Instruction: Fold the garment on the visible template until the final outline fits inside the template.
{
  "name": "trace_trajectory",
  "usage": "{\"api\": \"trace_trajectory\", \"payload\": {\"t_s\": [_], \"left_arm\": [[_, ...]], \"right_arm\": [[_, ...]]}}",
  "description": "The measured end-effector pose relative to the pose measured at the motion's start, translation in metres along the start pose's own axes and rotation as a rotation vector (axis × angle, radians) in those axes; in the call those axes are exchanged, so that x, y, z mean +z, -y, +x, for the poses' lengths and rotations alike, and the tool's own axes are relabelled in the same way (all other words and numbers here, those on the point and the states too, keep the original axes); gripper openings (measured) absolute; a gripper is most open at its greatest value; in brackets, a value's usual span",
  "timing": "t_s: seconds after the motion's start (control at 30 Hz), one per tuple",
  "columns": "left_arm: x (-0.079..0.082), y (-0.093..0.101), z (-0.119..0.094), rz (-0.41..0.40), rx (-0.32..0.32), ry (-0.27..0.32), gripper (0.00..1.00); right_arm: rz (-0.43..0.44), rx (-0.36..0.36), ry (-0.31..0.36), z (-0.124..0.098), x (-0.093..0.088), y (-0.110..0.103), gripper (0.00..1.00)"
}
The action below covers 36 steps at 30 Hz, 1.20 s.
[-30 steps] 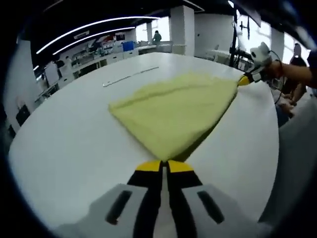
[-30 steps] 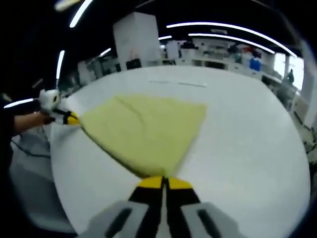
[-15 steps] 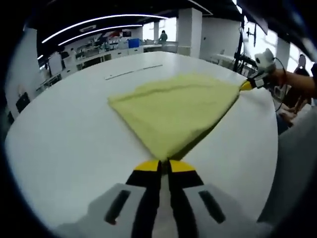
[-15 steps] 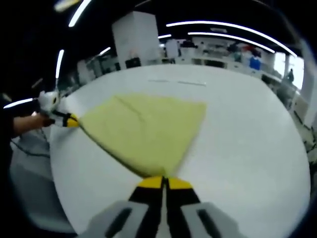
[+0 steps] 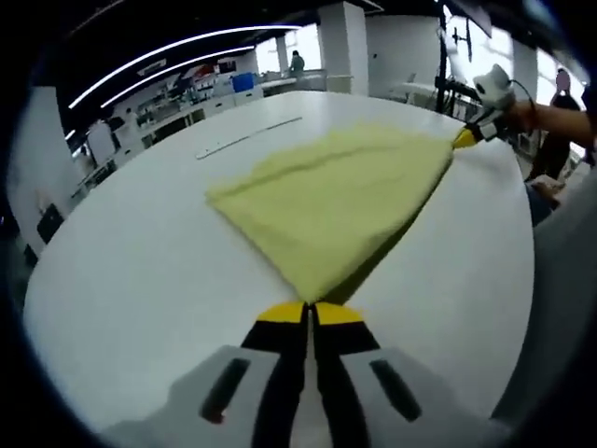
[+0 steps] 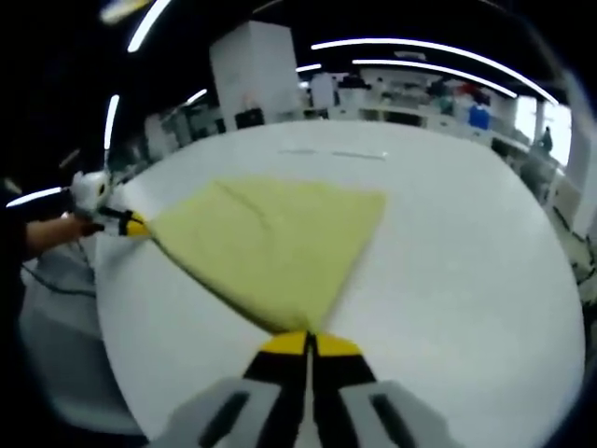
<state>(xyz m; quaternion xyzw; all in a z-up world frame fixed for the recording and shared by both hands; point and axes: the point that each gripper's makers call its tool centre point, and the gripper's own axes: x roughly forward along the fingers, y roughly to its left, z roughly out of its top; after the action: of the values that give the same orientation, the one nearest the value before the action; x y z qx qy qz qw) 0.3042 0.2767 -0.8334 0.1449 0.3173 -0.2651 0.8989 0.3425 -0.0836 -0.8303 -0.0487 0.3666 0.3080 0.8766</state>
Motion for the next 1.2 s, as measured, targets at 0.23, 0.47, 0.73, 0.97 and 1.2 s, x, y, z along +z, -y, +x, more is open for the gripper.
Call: {"api": "trace_trajectory", "payload": {"t_s": [0.23,0.47,0.73,0.97,1.2], "left_arm": [[-0.006,0.002,-0.002,0.013,-0.003,-0.014,0.0],[-0.009,0.003,-0.004,-0.01,0.002,-0.021,0.0],[-0.012,0.004,-0.01,-0.092,0.002,0.002,0.0],[-0.008,0.003,-0.013,-0.106,0.001,0.016,0.0],[-0.008,0.007,-0.019,-0.15,-0.006,0.011,0.0]], "right_arm": [[-0.017,0.015,-0.006,-0.001,-0.001,-0.003,0.0],[-0.026,0.033,-0.023,-0.004,-0.011,-0.006,0.0],[-0.021,0.027,-0.02,-0.008,-0.015,-0.008,0.0],[-0.026,0.012,-0.015,-0.007,-0.011,-0.006,0.0],[-0.002,-0.011,-0.021,-0.011,-0.011,-0.003,0.0]]}}
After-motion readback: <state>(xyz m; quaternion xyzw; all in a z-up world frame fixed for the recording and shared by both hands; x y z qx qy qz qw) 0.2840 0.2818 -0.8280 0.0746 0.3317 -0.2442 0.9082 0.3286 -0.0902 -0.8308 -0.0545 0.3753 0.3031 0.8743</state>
